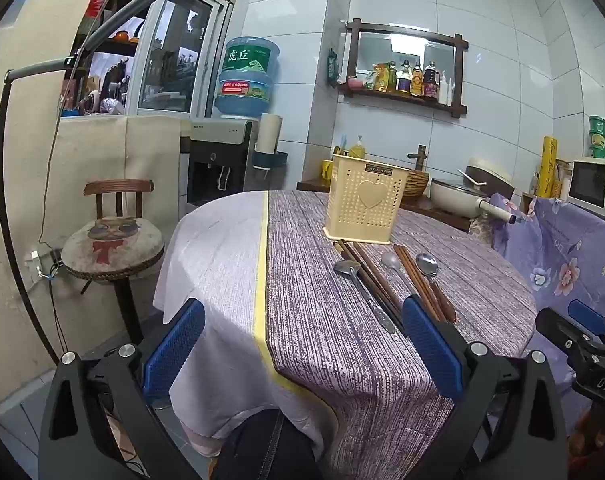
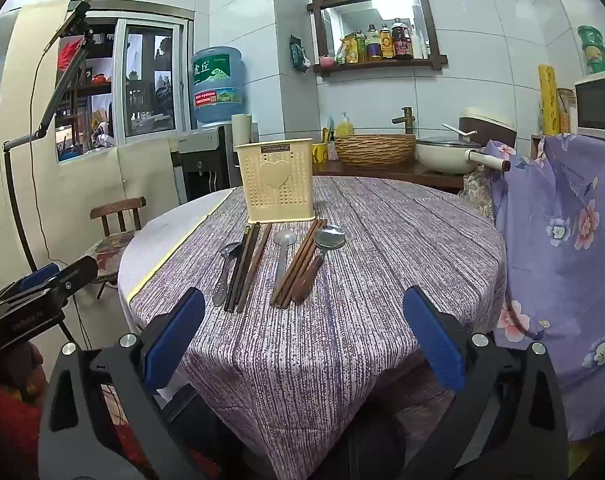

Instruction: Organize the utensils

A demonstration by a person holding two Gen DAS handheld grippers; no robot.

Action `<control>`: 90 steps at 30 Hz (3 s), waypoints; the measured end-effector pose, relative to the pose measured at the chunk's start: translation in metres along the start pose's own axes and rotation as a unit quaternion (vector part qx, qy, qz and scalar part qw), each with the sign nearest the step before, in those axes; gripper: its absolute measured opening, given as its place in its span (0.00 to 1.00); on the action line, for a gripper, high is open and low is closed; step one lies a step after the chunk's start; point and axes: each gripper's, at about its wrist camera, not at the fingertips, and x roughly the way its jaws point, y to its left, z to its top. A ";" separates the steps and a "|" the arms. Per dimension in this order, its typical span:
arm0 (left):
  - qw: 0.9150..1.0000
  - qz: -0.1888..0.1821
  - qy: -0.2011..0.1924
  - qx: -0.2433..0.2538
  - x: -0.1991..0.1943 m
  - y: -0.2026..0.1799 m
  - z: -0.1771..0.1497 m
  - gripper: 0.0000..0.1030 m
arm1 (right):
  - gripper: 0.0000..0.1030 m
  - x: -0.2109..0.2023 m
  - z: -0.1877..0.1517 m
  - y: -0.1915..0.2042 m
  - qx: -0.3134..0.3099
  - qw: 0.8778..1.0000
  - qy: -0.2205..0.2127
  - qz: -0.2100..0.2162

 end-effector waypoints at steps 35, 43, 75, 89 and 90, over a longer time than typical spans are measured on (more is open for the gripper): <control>1.000 -0.002 -0.004 0.010 -0.005 -0.006 0.000 0.95 | 0.95 0.000 -0.001 0.001 0.000 1.000 0.000 0.000; 1.000 -0.002 -0.004 0.011 -0.005 -0.008 0.000 0.95 | 0.95 0.000 -0.001 0.001 -0.001 1.000 0.000 0.000; 1.000 -0.002 -0.003 0.012 -0.004 -0.008 -0.001 0.95 | 0.95 0.001 -0.002 0.003 0.000 1.000 0.001 0.000; 1.000 -0.001 0.005 0.012 0.001 -0.008 -0.008 0.95 | 0.95 0.005 -0.009 0.003 0.002 1.000 0.009 0.001; 1.000 -0.001 0.007 0.012 0.002 -0.006 -0.009 0.95 | 0.95 0.006 -0.008 0.002 0.002 1.000 0.011 0.001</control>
